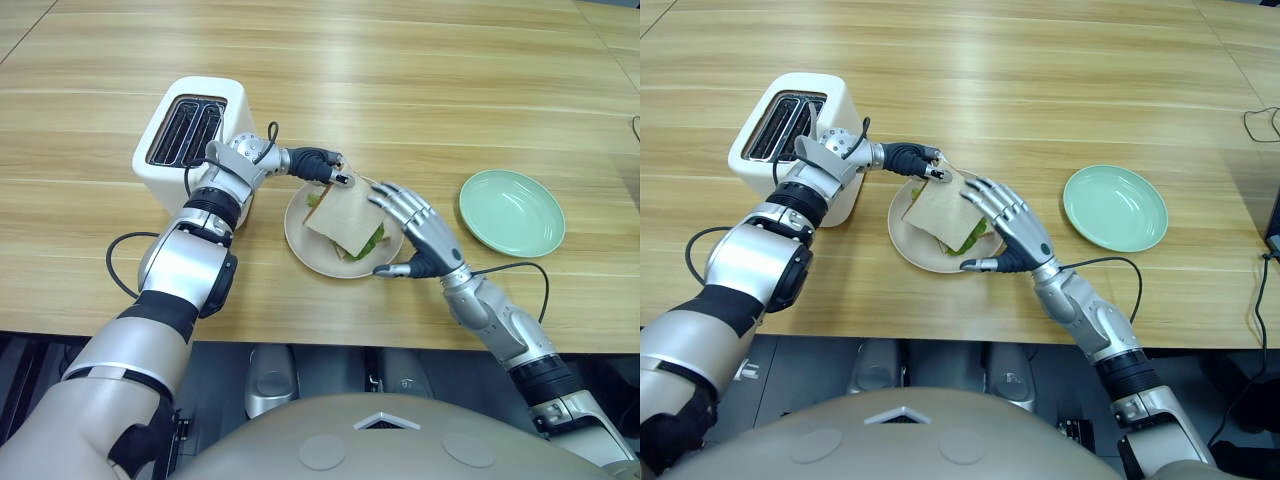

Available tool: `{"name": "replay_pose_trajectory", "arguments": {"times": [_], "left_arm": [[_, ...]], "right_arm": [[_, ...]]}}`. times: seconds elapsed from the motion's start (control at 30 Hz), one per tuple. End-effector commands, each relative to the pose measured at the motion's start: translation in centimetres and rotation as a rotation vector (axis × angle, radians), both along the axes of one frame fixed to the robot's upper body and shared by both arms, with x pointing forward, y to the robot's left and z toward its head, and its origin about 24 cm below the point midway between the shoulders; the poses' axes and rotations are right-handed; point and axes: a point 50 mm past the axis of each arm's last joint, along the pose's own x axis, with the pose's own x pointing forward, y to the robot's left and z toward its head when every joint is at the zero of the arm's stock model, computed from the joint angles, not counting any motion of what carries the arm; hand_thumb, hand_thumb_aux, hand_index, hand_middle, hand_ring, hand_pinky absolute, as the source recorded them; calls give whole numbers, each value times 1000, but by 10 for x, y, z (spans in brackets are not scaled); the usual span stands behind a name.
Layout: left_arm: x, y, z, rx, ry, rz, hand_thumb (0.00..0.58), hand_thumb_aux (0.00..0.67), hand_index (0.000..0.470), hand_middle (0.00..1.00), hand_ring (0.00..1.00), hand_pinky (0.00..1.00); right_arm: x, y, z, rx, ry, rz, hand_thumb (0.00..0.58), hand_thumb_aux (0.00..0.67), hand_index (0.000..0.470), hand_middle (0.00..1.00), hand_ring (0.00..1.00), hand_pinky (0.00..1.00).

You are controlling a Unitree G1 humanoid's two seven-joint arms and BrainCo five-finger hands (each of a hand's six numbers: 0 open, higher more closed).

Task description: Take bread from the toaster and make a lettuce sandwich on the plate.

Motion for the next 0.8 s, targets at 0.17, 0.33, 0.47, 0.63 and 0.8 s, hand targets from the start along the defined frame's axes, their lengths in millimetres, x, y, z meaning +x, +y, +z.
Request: {"name": "replay_pose_trajectory", "arguments": {"times": [0.17, 0.33, 0.47, 0.63, 0.8], "left_arm": [[1, -4, -12, 68, 10, 59, 580, 670, 460, 1000, 1000, 1000], [-5, -10, -26, 115, 32, 48, 580, 670, 460, 1000, 1000, 1000], [-10, -18, -38, 153, 37, 45, 580, 670, 460, 1000, 1000, 1000], [-9, -21, -44, 213, -32, 78, 503, 426, 292, 1000, 1000, 1000], [3, -19, -33, 248, -201, 195, 0, 0, 0, 929, 929, 929]], "right_arm": [[-4, 9, -30, -151, 137, 58, 0, 0, 0, 0, 0, 0], [4, 7, -45, -234, 176, 21, 0, 0, 0, 0, 0, 0], [5, 7, -57, -281, 212, 18, 0, 0, 0, 0, 0, 0], [2, 9, -65, -304, 259, 33, 0, 0, 0, 0, 0, 0], [-3, 9, -72, -322, 316, 54, 0, 0, 0, 0, 0, 0]]}}
